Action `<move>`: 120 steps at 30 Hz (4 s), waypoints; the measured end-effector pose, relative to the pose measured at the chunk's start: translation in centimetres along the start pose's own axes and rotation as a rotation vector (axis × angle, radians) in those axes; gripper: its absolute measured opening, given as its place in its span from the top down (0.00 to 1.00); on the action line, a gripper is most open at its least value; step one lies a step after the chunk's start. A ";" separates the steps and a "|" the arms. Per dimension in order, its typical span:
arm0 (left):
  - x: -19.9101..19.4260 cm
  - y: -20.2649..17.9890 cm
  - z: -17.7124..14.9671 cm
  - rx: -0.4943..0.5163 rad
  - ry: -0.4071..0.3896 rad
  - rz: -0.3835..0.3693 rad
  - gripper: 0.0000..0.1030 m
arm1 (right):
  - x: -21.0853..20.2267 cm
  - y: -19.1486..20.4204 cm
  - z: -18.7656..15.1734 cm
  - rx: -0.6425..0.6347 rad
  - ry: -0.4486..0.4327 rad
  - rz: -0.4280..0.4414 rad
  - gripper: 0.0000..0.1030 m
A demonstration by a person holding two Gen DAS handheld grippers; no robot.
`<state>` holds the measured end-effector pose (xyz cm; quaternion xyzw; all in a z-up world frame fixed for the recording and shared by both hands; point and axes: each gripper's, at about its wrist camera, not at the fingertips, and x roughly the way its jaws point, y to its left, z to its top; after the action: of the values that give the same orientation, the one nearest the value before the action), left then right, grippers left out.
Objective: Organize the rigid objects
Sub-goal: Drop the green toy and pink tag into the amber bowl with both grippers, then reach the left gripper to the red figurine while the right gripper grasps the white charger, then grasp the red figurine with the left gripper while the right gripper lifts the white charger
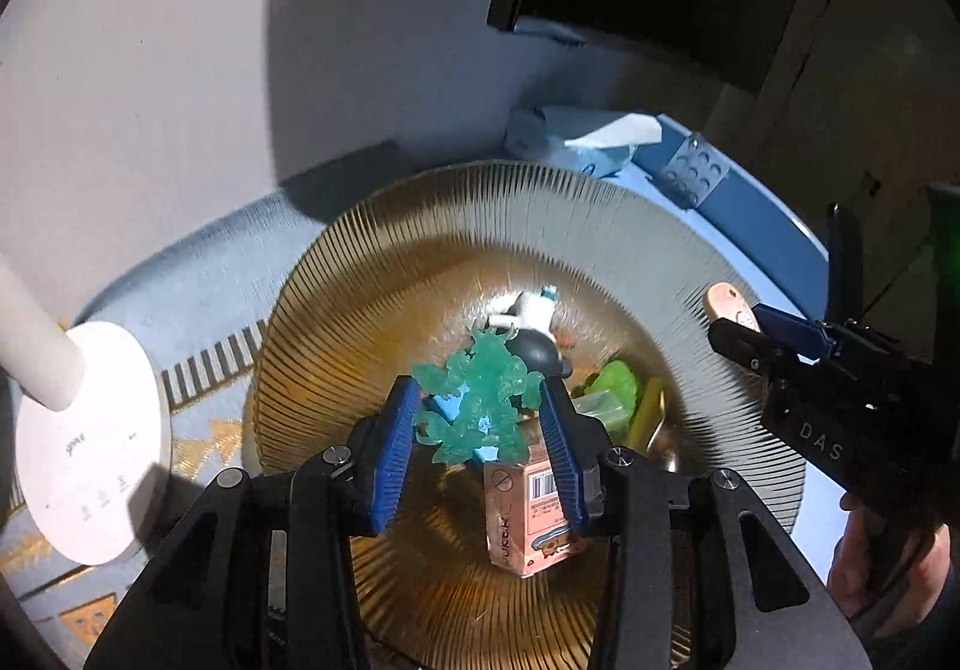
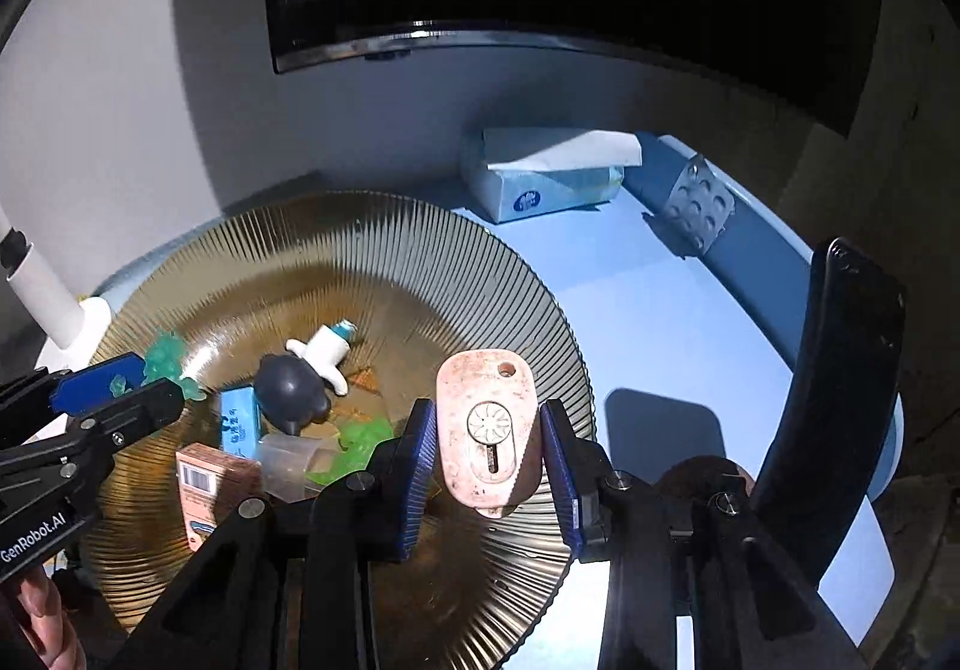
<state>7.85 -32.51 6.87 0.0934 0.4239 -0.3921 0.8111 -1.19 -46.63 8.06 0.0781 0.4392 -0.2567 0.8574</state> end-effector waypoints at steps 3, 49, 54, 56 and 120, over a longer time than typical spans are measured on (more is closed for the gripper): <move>0.5 -0.1 0.1 -0.001 0.014 -0.003 0.61 | 0.4 0.0 0.1 -0.003 0.011 0.000 0.67; -17.2 12.9 -23.6 -0.221 -0.161 0.204 0.24 | -8.5 14.0 -16.6 -0.117 -0.056 0.382 0.45; -17.3 12.7 -23.6 -0.216 -0.163 0.222 0.24 | -7.5 14.2 -16.9 -0.117 -0.043 0.357 0.45; -17.2 12.7 -23.6 -0.210 -0.157 0.219 0.24 | -7.2 14.2 -16.8 -0.115 -0.027 0.359 0.45; -12.6 9.8 -19.9 -0.138 -0.002 0.048 0.73 | -8.6 12.6 -18.5 -0.524 0.054 0.393 0.66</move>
<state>-1.54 -9.24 2.23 0.0471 0.4468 -0.3426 0.8251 -12.11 -25.96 2.58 -0.0554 0.4894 0.0376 0.8695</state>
